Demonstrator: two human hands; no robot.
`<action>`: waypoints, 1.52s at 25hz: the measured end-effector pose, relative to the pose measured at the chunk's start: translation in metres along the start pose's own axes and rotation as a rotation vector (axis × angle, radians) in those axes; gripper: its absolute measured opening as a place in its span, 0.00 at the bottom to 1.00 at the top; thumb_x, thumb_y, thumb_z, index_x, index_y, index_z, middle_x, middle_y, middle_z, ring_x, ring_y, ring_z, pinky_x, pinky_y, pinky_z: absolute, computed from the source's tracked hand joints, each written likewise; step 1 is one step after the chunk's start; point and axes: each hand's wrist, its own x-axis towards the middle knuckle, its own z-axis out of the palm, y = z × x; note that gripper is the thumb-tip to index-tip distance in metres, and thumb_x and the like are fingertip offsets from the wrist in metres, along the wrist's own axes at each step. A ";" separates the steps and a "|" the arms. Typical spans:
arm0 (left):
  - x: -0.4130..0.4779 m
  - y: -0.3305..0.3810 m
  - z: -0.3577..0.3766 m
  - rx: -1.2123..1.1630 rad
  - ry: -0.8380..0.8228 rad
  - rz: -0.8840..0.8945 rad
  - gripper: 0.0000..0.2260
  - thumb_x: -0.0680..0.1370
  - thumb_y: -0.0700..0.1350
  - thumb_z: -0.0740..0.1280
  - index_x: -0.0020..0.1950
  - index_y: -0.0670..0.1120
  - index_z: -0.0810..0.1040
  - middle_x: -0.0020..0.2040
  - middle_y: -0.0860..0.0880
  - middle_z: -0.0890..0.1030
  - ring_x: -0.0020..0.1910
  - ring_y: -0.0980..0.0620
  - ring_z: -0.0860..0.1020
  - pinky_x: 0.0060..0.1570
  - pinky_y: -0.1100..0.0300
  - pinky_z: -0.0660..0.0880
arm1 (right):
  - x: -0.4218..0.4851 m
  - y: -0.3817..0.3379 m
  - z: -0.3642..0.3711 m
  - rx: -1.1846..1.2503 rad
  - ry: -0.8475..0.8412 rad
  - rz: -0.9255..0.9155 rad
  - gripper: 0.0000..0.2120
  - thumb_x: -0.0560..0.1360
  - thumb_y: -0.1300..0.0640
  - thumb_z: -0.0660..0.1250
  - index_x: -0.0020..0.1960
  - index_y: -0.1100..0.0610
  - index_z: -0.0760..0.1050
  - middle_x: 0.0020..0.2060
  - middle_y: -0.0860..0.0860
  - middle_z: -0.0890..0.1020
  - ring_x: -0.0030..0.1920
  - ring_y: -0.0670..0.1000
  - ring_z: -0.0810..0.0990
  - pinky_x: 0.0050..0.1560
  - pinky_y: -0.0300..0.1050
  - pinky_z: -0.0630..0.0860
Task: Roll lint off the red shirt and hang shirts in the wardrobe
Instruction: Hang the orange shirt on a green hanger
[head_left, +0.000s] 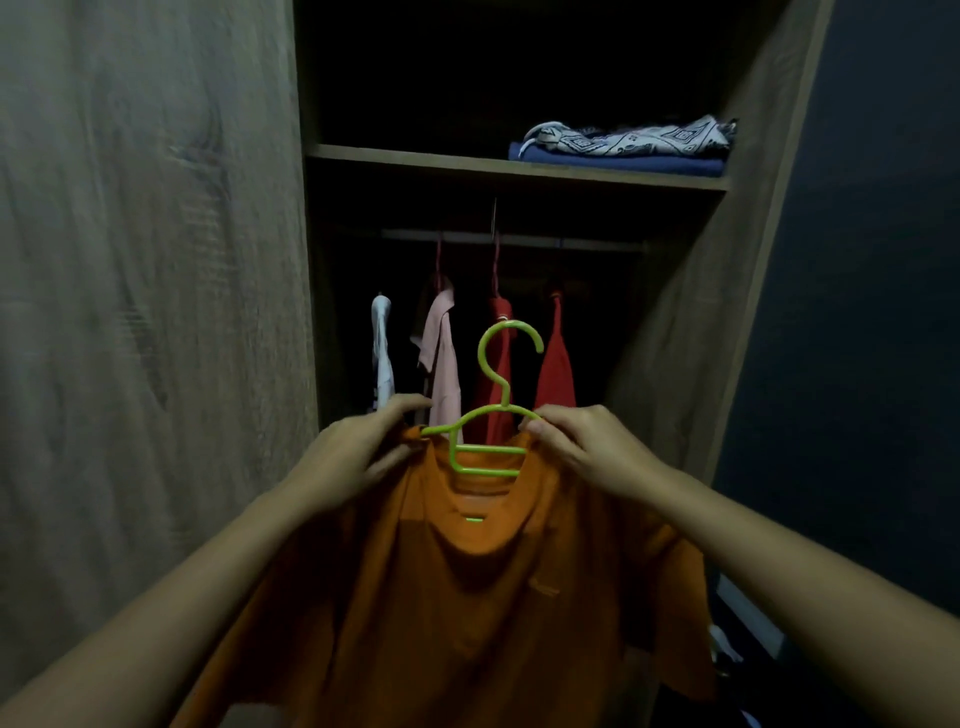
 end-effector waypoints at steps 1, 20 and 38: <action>0.002 -0.002 -0.008 -0.009 0.031 -0.002 0.20 0.76 0.50 0.63 0.64 0.62 0.59 0.46 0.54 0.77 0.41 0.55 0.77 0.41 0.60 0.74 | 0.001 -0.002 0.001 -0.019 0.037 0.010 0.24 0.74 0.34 0.51 0.56 0.48 0.75 0.47 0.49 0.83 0.48 0.48 0.81 0.48 0.52 0.77; -0.023 -0.048 -0.105 0.026 0.179 -0.248 0.14 0.70 0.47 0.74 0.44 0.67 0.76 0.41 0.65 0.79 0.39 0.66 0.77 0.34 0.75 0.69 | 0.017 0.066 -0.033 0.131 0.281 0.491 0.10 0.79 0.49 0.57 0.50 0.49 0.76 0.49 0.50 0.80 0.51 0.52 0.77 0.52 0.51 0.74; 0.003 -0.030 -0.091 -0.372 -0.039 -0.368 0.22 0.65 0.67 0.67 0.58 0.71 0.72 0.54 0.60 0.78 0.53 0.59 0.77 0.49 0.63 0.75 | 0.013 0.047 -0.037 0.362 0.190 0.194 0.16 0.73 0.34 0.56 0.45 0.42 0.77 0.39 0.46 0.81 0.43 0.47 0.80 0.47 0.48 0.76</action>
